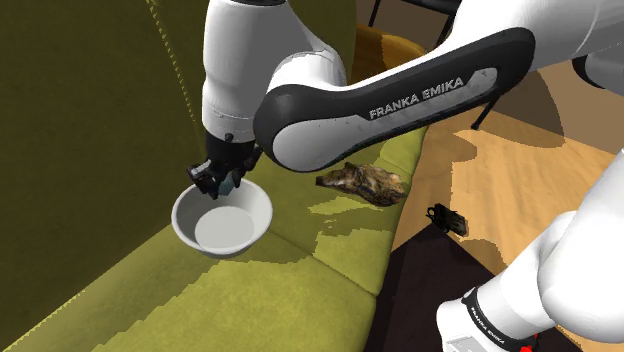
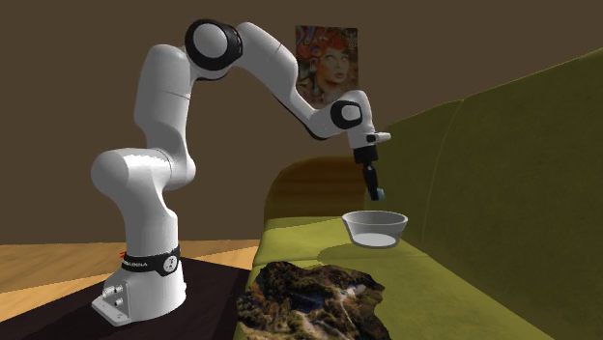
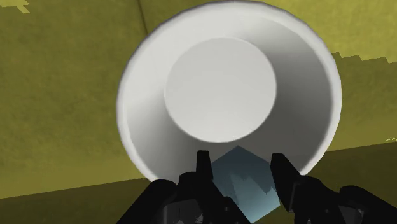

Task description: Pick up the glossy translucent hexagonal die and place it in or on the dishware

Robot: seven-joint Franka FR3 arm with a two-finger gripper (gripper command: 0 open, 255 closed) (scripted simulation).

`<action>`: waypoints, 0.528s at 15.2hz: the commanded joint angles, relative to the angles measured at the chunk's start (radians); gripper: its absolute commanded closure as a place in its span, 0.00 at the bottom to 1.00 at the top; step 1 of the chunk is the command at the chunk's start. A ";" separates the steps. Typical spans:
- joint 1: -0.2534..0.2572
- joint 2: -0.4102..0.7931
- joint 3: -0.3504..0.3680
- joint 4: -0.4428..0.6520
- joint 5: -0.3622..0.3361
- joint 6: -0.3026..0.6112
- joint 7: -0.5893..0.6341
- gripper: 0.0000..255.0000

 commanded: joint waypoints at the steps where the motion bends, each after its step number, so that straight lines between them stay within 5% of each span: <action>1: 0.004 0.016 -0.005 -0.008 -0.016 0.021 0.012 1.00; 8: 0.020 0.072 -0.027 -0.045 -0.074 0.101 0.057 1.00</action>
